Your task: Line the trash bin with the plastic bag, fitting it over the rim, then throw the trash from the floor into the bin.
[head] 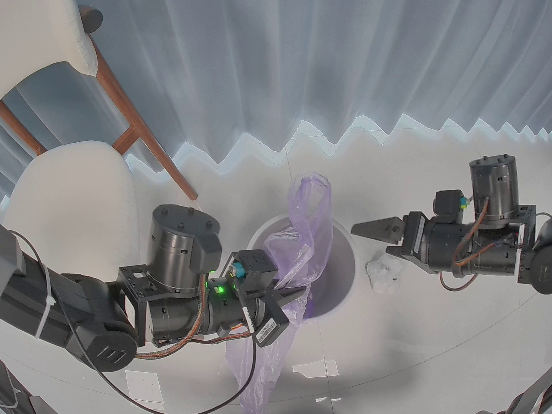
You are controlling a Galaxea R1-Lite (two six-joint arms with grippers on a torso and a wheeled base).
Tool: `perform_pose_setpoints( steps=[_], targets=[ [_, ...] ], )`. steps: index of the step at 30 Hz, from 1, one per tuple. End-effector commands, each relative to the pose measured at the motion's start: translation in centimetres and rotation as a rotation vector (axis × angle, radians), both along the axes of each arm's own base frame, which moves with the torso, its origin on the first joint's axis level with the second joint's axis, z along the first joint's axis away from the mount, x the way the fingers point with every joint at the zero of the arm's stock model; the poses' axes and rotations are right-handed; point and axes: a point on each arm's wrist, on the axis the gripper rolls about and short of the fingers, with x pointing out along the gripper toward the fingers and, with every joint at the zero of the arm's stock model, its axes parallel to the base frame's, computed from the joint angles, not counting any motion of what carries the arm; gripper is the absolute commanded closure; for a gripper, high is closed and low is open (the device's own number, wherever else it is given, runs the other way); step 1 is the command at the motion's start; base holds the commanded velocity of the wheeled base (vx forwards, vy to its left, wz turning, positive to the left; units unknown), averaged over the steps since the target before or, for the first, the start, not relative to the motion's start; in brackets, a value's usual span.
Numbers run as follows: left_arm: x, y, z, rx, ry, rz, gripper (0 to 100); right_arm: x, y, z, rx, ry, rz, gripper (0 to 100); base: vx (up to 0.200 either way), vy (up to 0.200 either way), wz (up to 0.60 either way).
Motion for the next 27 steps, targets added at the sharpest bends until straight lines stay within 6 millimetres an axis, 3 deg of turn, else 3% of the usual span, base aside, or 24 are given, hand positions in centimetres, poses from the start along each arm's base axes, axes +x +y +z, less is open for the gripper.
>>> perform_pose_setpoints(
  steps=[1,13,27],
  targets=[
    [0.0,0.0,-0.1,0.001,0.002,-0.001,100,3.0,1.3,-1.1,-0.018,-0.001,-0.024,0,0.000,0.000,0.00],
    [0.3,-0.2,-0.3,0.007,0.005,0.005,100,6.2,3.5,-1.5,-0.038,-0.027,-0.049,0,0.000,0.000,0.00],
    [0.7,-0.4,-0.5,0.008,0.006,0.010,100,9.0,5.1,-4.4,-0.098,-0.008,-0.109,0,0.000,0.000,0.00]
  ],
)
